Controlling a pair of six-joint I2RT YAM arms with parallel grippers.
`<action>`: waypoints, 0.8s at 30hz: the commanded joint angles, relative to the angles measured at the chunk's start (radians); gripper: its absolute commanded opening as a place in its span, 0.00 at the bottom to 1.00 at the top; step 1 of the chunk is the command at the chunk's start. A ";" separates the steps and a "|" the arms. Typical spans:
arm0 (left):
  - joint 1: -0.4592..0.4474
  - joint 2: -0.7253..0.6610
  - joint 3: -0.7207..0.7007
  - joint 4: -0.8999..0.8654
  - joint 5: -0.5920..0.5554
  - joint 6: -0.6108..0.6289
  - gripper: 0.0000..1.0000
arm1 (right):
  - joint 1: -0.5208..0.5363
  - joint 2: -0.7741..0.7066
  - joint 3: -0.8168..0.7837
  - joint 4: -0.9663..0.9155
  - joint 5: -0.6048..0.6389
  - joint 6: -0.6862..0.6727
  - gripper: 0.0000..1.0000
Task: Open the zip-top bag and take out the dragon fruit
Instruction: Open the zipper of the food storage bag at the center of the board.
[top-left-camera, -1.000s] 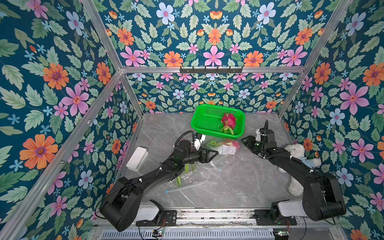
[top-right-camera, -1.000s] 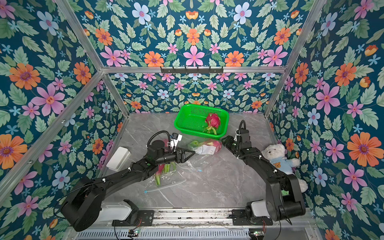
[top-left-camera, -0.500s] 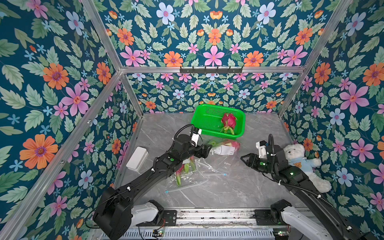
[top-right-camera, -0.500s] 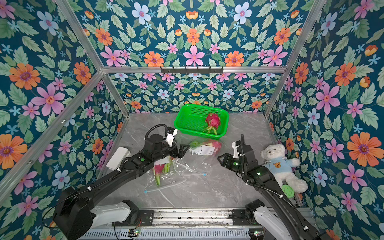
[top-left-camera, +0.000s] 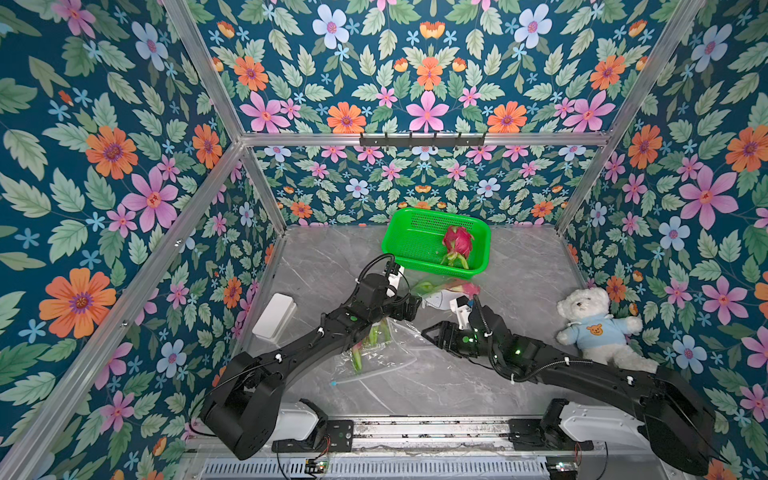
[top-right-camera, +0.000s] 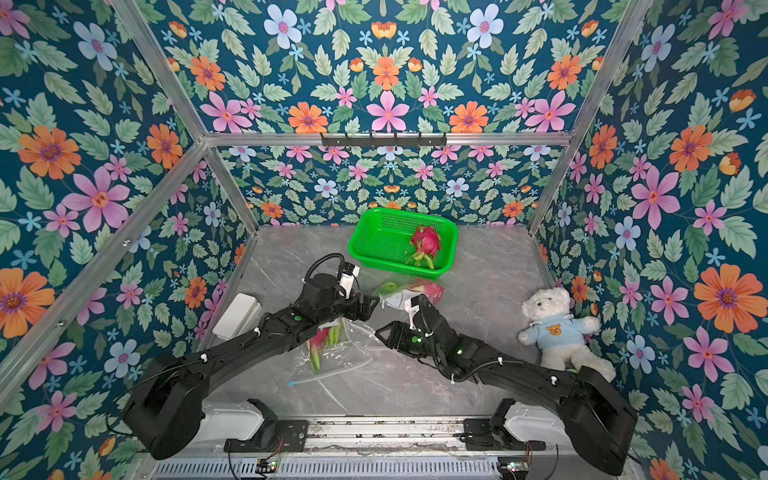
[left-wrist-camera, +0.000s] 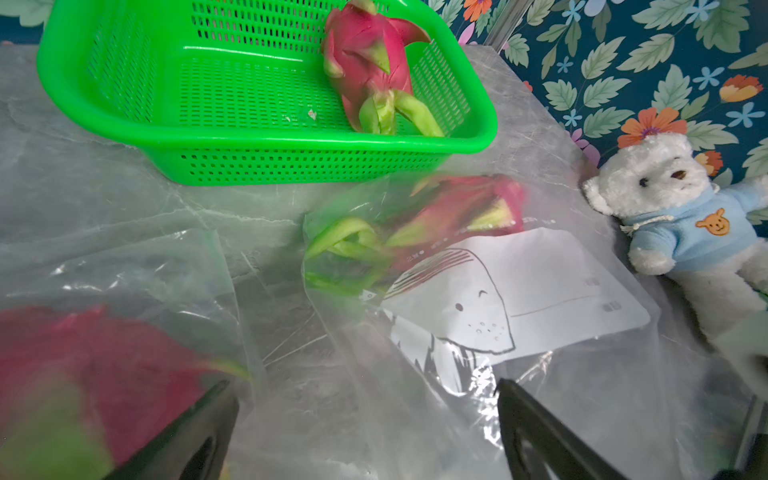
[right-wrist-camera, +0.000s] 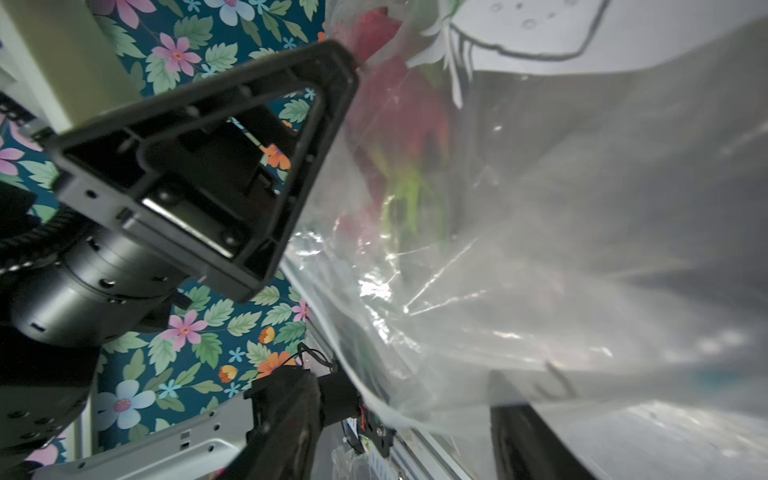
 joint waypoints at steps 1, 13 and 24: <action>0.002 0.003 0.002 0.016 -0.010 -0.027 0.99 | 0.006 0.048 0.009 0.204 0.016 0.093 0.69; 0.004 -0.005 -0.060 0.048 0.128 -0.050 0.88 | -0.061 -0.106 -0.021 -0.293 0.404 0.035 0.63; -0.009 0.139 -0.077 0.328 0.433 -0.279 0.26 | -0.220 -0.294 -0.092 -0.341 0.212 -0.119 0.66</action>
